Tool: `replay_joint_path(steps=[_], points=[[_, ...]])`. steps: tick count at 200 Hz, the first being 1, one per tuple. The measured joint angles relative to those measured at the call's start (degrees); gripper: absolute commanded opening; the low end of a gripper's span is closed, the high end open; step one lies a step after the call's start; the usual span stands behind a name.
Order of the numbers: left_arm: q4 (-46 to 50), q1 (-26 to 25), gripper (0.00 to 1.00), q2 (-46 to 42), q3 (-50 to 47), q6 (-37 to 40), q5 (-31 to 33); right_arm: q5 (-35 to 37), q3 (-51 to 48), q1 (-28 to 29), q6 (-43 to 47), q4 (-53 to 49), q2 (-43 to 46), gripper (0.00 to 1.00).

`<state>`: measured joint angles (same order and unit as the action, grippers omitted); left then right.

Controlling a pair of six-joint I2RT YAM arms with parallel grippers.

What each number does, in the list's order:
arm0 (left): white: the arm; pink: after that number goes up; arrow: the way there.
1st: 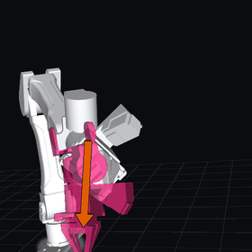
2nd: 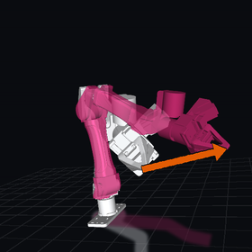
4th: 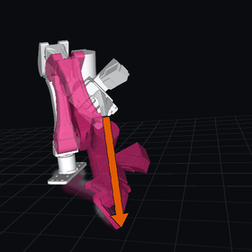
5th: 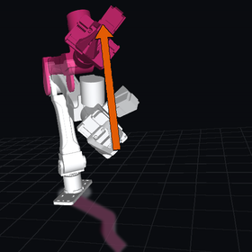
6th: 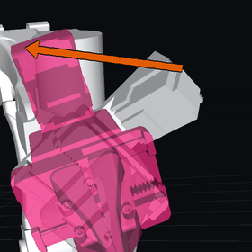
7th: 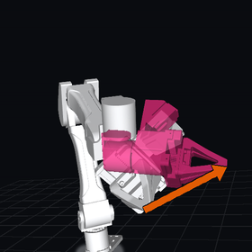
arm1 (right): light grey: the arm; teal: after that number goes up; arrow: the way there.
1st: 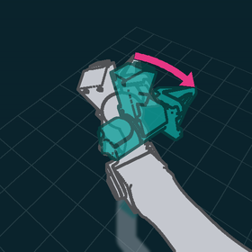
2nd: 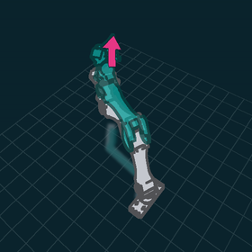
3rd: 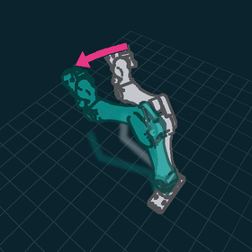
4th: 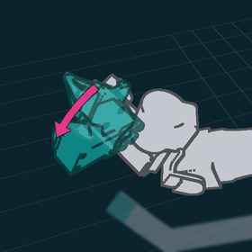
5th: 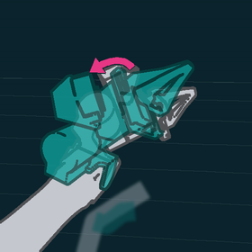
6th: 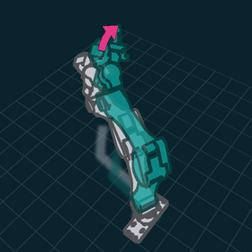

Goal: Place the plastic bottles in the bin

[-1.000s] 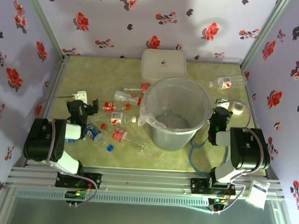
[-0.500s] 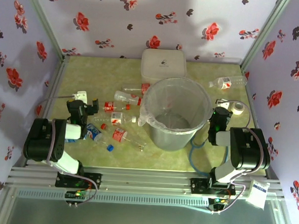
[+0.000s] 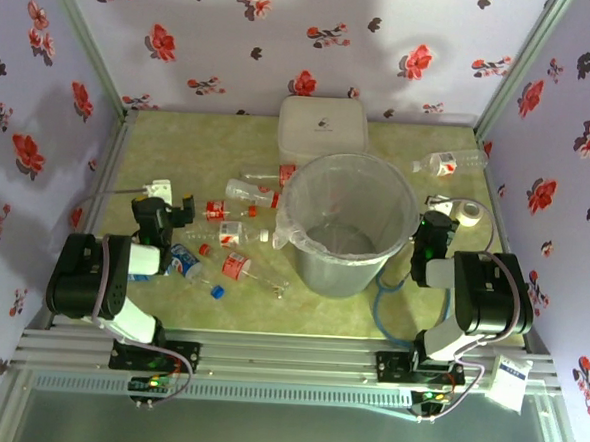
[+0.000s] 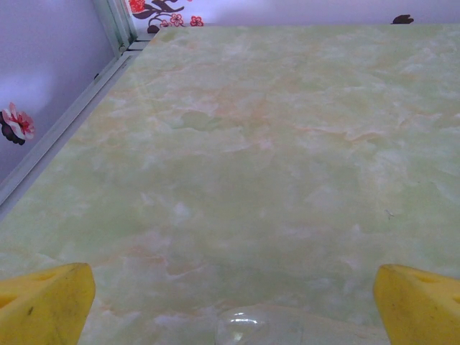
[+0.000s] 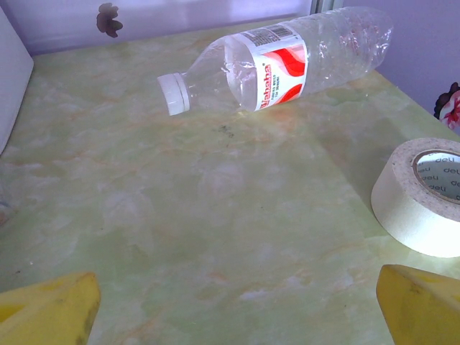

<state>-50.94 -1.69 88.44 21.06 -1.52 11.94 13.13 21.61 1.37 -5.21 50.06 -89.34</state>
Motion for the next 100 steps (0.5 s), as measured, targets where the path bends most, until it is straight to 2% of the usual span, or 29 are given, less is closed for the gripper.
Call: replay_joint_path(steps=[21,54,72,100], points=[[4.85,-0.22,1.00,-2.73,0.87,0.22,0.07,0.90,1.44,0.00,-0.79,-6.95,3.34,0.99],[20.22,-1.22,1.00,-18.32,7.08,-1.88,2.14,1.66,11.52,0.00,-4.26,-25.14,12.68,0.99],[30.91,-1.31,1.00,-25.33,15.26,-6.80,2.91,3.26,17.62,0.00,-10.84,-34.05,16.35,0.99],[45.90,-1.53,1.00,-29.83,26.67,-15.34,1.16,5.79,23.74,-1.31,-25.09,-45.18,16.24,0.99]])
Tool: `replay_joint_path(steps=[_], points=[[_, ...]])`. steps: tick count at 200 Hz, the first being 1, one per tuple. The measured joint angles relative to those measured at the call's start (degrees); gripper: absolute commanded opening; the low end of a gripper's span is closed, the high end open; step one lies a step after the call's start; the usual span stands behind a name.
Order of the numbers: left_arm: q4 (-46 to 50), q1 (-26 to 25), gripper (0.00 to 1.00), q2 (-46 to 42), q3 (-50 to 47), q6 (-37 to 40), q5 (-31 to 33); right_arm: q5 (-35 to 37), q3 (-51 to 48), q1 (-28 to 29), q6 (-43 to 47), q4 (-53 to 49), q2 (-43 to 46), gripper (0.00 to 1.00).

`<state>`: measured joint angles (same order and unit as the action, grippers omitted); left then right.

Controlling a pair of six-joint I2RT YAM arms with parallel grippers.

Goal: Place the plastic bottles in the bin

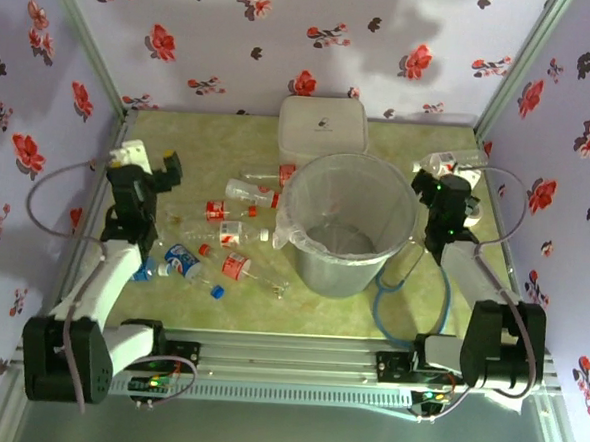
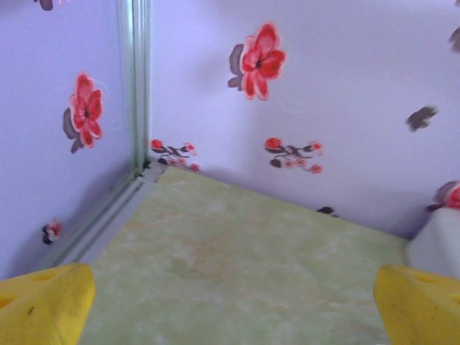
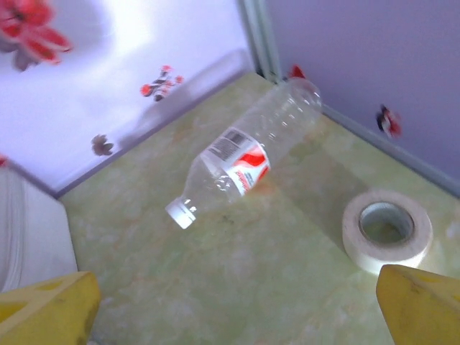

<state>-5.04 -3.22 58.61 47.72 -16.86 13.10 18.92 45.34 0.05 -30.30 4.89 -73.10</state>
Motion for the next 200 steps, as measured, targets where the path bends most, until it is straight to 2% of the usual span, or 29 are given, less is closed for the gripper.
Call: replay_joint_path(steps=[34,73,132,177,200], points=[[12.11,-3.17,0.98,-2.89,4.35,-6.84,-5.55,2.47,8.22,-0.63,-14.29,-8.94,-9.86,0.99],[20.35,-5.25,0.98,-5.97,4.72,-10.29,-9.84,2.84,17.57,-1.66,-24.00,-12.52,-21.88,0.99],[24.00,-6.29,0.98,-9.88,4.72,-12.87,-11.85,3.63,26.53,-1.95,-30.36,-12.63,-33.90,0.97],[24.44,-6.45,0.98,-10.27,4.61,-13.27,-12.74,3.58,34.16,-1.95,-31.45,-12.55,-42.66,0.97],[25.42,-6.60,0.98,-10.64,4.61,-13.27,-12.92,3.61,36.61,-1.95,-31.41,-12.52,-45.40,0.93]])
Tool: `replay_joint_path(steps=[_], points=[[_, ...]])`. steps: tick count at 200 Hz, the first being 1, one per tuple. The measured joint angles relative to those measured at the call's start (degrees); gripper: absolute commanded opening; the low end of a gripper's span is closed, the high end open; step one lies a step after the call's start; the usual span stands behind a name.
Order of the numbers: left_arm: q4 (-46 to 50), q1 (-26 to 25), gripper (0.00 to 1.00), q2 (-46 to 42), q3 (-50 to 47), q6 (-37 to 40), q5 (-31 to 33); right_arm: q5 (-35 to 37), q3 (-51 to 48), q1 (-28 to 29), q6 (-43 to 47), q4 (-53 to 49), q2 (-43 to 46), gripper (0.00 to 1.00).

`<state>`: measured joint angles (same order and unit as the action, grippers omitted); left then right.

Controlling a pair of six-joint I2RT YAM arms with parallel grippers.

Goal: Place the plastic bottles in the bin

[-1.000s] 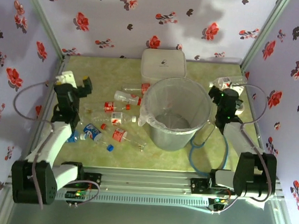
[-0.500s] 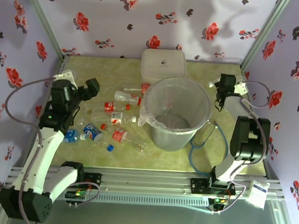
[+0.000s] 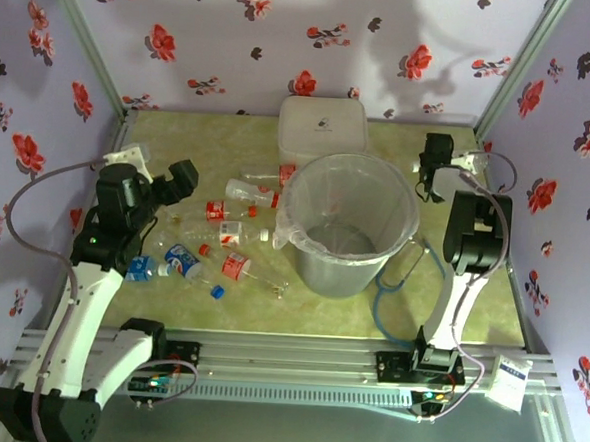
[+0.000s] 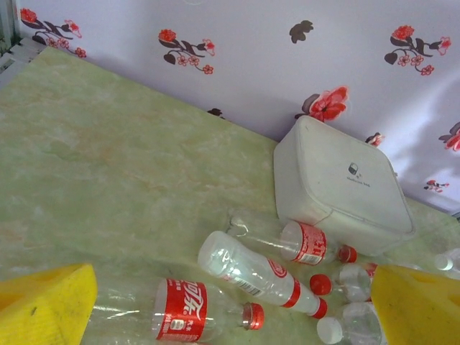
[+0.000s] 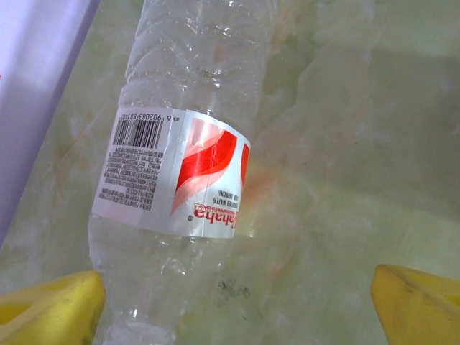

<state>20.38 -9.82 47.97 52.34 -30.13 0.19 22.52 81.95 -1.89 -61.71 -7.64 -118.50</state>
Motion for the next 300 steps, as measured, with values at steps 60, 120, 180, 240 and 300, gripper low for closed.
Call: replay_joint_path(steps=[60,120,180,240,300], points=[[0.68,-0.07,0.98,-0.74,0.00,-0.50,-0.37,-0.02,0.37,-0.02,0.42,0.46,-1.53,0.69],[1.11,-0.11,0.98,-1.20,-0.13,-0.92,-0.46,-0.22,-7.61,-0.11,1.75,2.78,1.46,0.43],[0.83,-0.52,0.97,-0.70,-0.33,-1.29,-1.33,-0.46,-16.15,-0.11,5.20,4.72,17.62,0.34],[-0.52,-1.60,0.97,0.72,-0.33,-2.45,-1.92,-2.32,-18.56,-0.76,6.86,5.84,23.08,0.75],[-0.66,-1.70,0.97,0.70,-0.33,-2.54,-1.95,-3.06,-3.54,-0.85,4.92,4.26,4.48,0.99]])
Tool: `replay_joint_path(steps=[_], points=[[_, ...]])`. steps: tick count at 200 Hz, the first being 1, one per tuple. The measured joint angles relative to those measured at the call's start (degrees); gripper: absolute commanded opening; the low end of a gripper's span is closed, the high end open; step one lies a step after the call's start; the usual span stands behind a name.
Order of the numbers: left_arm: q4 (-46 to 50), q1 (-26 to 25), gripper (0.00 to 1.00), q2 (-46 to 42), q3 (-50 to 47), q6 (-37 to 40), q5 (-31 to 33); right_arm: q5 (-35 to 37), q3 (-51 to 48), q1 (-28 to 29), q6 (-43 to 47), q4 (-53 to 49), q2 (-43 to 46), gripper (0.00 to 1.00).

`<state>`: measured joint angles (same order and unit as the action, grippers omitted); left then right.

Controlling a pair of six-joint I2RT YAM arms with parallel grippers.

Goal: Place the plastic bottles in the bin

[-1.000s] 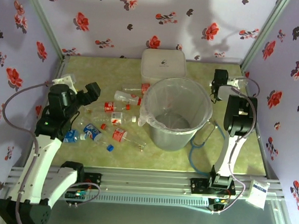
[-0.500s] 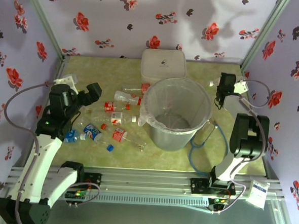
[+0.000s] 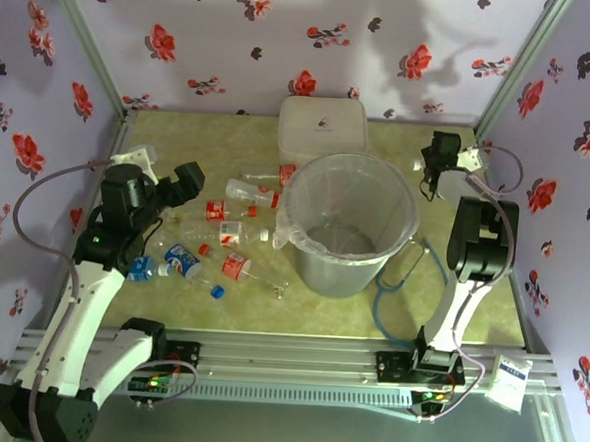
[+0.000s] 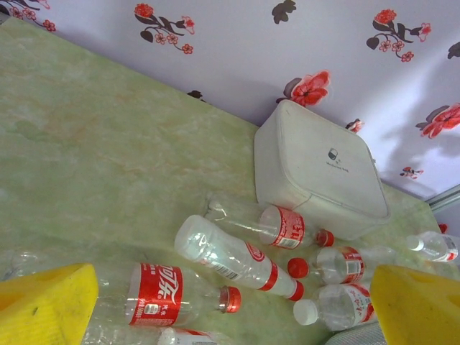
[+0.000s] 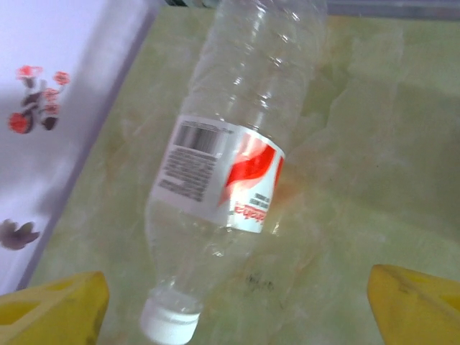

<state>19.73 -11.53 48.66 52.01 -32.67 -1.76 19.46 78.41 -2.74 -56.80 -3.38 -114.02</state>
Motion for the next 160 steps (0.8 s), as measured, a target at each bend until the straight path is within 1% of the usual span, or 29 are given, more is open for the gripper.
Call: replay_joint_path(steps=[60,80,110,142,160], points=[[0.00,0.00,0.97,0.02,0.00,0.00,-0.02,1.38,11.80,0.00,-0.90,-5.16,-11.52,0.99],[0.00,0.00,0.97,0.02,0.00,0.00,-0.02,1.38,13.62,0.00,-1.31,-5.29,-12.96,0.95],[0.00,0.00,0.97,0.02,0.00,0.00,-0.02,1.60,12.66,-0.02,-1.79,-4.09,-12.68,0.82],[-0.02,0.00,0.97,0.02,0.00,0.00,0.00,1.55,7.15,-0.07,-2.25,-0.85,-9.51,0.62],[-0.11,0.00,0.97,0.09,0.00,0.00,0.00,1.51,3.34,-0.22,-2.34,0.61,-7.06,0.56]])
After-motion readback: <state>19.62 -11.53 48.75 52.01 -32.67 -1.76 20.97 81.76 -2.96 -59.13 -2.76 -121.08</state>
